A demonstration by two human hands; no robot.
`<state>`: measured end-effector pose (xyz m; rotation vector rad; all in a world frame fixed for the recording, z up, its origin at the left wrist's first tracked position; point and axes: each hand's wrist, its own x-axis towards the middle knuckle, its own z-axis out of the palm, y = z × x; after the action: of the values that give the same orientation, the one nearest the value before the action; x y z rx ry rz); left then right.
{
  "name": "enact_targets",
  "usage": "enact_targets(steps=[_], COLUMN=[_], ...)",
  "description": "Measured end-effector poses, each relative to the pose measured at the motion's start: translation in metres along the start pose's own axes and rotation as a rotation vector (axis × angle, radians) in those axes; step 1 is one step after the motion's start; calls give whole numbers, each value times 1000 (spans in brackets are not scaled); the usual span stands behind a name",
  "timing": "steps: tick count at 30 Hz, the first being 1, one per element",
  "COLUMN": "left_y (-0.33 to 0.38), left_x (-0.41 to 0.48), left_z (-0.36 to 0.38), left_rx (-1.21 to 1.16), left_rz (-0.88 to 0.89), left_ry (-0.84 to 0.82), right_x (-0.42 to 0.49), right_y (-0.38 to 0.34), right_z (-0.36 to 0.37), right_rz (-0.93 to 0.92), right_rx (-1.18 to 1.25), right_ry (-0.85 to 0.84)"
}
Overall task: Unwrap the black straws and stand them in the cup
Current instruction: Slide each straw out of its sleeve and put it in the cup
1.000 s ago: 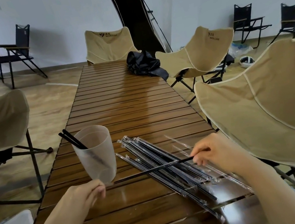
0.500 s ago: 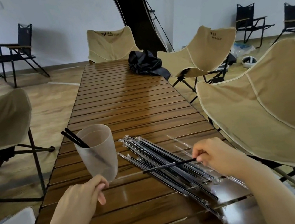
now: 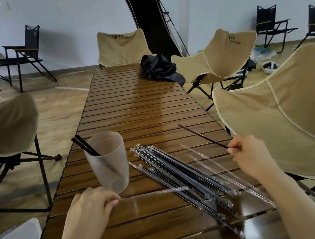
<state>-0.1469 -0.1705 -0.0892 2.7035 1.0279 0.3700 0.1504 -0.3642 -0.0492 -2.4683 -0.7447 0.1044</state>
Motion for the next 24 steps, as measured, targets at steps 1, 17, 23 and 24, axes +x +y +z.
enact_targets(steps=[1, 17, 23, 24], left_y=[1, 9, 9, 9], left_x=[1, 2, 4, 4], left_z=[1, 0, 3, 4], left_rx=[7, -93, -172, -173], left_rz=[0, -19, -60, -62], left_ry=[-6, 42, 82, 76], right_x=[-1, -27, -39, -42], right_y=[-6, -93, -130, -135], right_z=[2, 21, 32, 34], right_rz=[-21, -397, -498, -506], right_rx=[29, 228, 355, 386], right_ry=[-5, 119, 154, 160])
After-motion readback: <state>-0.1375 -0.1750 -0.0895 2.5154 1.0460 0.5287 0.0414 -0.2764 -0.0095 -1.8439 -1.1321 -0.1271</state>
